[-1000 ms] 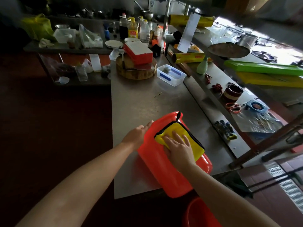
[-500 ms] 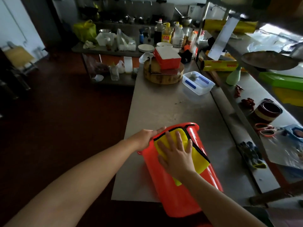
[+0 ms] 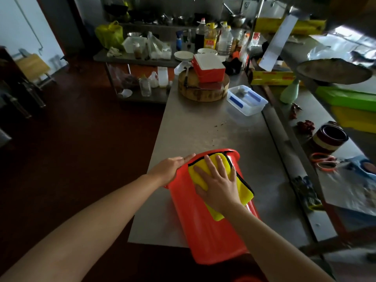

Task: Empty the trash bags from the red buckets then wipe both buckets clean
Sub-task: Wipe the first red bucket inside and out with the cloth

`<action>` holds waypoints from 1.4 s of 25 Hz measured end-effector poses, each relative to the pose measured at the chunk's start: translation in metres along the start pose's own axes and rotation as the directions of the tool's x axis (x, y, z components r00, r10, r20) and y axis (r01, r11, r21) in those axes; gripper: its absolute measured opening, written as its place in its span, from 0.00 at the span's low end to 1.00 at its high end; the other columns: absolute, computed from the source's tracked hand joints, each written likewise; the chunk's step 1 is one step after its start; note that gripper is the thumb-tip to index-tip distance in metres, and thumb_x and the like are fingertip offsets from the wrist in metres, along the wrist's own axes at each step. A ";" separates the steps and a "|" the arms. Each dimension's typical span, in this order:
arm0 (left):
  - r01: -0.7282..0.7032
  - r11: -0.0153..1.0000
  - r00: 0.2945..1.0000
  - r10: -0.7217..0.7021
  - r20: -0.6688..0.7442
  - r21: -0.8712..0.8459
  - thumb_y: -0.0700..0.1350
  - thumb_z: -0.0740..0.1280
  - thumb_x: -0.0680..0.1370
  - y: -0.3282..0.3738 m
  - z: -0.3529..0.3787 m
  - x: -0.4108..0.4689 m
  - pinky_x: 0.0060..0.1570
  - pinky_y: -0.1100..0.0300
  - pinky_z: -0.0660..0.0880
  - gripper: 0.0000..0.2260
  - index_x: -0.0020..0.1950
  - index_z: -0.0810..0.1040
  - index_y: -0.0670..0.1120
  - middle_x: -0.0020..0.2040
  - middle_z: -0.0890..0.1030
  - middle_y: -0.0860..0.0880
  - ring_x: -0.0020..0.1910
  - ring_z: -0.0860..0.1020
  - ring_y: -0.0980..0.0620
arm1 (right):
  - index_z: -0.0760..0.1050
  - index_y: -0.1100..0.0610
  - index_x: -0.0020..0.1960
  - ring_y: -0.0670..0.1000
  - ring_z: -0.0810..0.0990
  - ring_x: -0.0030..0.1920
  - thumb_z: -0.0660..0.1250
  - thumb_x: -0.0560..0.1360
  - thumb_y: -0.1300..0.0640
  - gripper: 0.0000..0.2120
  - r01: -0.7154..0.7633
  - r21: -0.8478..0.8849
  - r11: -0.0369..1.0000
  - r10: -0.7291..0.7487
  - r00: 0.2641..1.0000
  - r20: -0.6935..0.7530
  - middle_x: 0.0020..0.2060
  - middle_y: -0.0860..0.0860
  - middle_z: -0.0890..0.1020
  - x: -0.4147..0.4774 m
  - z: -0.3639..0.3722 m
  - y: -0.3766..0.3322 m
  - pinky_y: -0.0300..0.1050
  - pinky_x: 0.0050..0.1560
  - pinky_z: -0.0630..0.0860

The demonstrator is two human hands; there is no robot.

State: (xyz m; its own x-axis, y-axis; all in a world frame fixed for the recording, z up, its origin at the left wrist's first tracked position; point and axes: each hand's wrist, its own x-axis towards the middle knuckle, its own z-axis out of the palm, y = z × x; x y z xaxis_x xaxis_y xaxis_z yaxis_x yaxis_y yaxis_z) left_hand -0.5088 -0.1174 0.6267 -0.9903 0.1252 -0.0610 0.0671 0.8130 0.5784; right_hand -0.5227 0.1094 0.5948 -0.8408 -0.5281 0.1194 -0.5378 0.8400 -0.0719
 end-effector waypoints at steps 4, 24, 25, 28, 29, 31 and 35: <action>-0.041 0.999 0.999 0.041 0.008 -0.020 0.52 0.56 0.84 -0.009 -0.003 -0.008 0.53 0.59 0.76 0.23 0.78 0.56 0.66 0.50 0.76 0.49 0.47 0.79 0.51 | 0.46 0.27 0.76 0.51 0.39 0.81 0.48 0.75 0.25 0.31 -0.147 0.163 0.976 0.142 0.989 0.044 0.81 0.38 0.43 0.005 0.003 0.030 0.70 0.75 0.53; -0.090 0.989 0.993 0.081 0.081 0.115 0.41 0.55 0.83 -0.024 -0.003 0.000 0.53 0.56 0.78 0.34 0.75 0.42 0.74 0.50 0.76 0.49 0.45 0.78 0.52 | 0.51 0.34 0.79 0.54 0.59 0.79 0.53 0.77 0.29 0.33 -0.576 0.498 0.648 0.474 0.817 0.328 0.81 0.43 0.55 0.007 -0.004 0.071 0.60 0.73 0.65; -0.090 0.989 0.993 0.080 0.084 0.118 0.41 0.55 0.83 -0.024 -0.003 0.000 0.51 0.57 0.78 0.35 0.75 0.42 0.74 0.50 0.76 0.49 0.43 0.78 0.53 | 0.51 0.34 0.79 0.54 0.57 0.79 0.53 0.77 0.29 0.33 -0.565 0.475 0.675 0.473 0.825 0.309 0.81 0.43 0.54 0.006 -0.005 0.067 0.61 0.73 0.64; -0.092 0.990 0.992 0.081 0.097 0.109 0.44 0.55 0.83 -0.022 -0.002 0.003 0.51 0.57 0.78 0.33 0.74 0.41 0.76 0.50 0.76 0.50 0.44 0.79 0.53 | 0.48 0.32 0.79 0.53 0.50 0.81 0.51 0.75 0.28 0.34 -0.503 0.396 0.768 0.444 0.864 0.235 0.81 0.41 0.49 0.002 -0.008 0.047 0.64 0.75 0.59; -0.092 0.991 0.991 0.082 0.102 0.097 0.47 0.54 0.84 -0.021 -0.003 0.006 0.52 0.56 0.78 0.31 0.74 0.42 0.76 0.51 0.76 0.50 0.44 0.79 0.52 | 0.46 0.31 0.78 0.54 0.47 0.81 0.51 0.75 0.27 0.34 -0.483 0.358 0.799 0.431 0.876 0.218 0.82 0.41 0.47 0.000 -0.008 0.039 0.65 0.76 0.56; -0.118 0.988 0.988 0.107 0.112 0.102 0.49 0.55 0.84 -0.018 -0.003 0.011 0.55 0.53 0.77 0.31 0.74 0.41 0.76 0.52 0.76 0.48 0.48 0.80 0.49 | 0.41 0.30 0.77 0.57 0.43 0.81 0.48 0.76 0.27 0.33 -0.428 0.244 0.870 0.397 0.902 0.167 0.82 0.42 0.44 -0.004 -0.006 0.020 0.68 0.76 0.51; -0.155 0.977 0.983 0.138 0.119 0.145 0.46 0.56 0.83 -0.015 -0.003 0.020 0.55 0.52 0.76 0.34 0.72 0.40 0.77 0.50 0.75 0.48 0.49 0.79 0.46 | 0.44 0.33 0.79 0.63 0.38 0.80 0.49 0.76 0.30 0.34 -0.204 0.019 0.979 0.204 0.979 0.009 0.82 0.46 0.42 -0.021 0.003 -0.017 0.74 0.74 0.47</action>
State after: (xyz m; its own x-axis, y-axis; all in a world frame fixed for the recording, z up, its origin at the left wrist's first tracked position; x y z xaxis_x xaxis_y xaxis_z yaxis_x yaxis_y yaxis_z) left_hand -0.5298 -0.1286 0.6198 -0.9498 0.3031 -0.0772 0.2366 0.8576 0.4567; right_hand -0.4959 0.1064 0.5909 -0.9334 -0.3465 0.0933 -0.3557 0.9277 -0.1134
